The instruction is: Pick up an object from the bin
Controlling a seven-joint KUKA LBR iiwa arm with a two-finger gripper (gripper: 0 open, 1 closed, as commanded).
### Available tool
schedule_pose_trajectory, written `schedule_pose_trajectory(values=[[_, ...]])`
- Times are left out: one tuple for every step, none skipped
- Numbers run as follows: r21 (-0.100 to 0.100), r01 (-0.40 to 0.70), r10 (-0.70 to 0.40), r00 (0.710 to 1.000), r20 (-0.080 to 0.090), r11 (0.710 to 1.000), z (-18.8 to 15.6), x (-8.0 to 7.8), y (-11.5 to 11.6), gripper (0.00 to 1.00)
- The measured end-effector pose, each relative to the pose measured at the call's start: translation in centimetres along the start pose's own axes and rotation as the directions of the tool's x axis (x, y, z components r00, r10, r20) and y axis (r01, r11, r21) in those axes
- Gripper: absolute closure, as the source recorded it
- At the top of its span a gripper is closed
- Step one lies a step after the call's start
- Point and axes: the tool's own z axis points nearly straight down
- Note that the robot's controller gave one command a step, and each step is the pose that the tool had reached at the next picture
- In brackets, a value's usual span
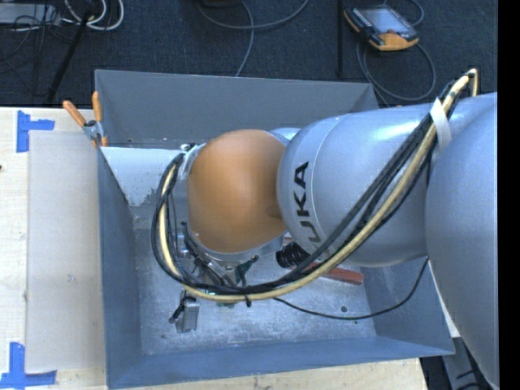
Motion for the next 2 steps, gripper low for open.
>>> schedule_pose_trajectory(values=[[0.0, 0.09, -0.09, 0.996, 0.006, 0.996, 9.4, -8.7, -4.7, 0.0], [-0.001, 0.211, -0.211, 0.978, 0.005, 0.978, 12.0, -8.3, -10.2, 0.0]])
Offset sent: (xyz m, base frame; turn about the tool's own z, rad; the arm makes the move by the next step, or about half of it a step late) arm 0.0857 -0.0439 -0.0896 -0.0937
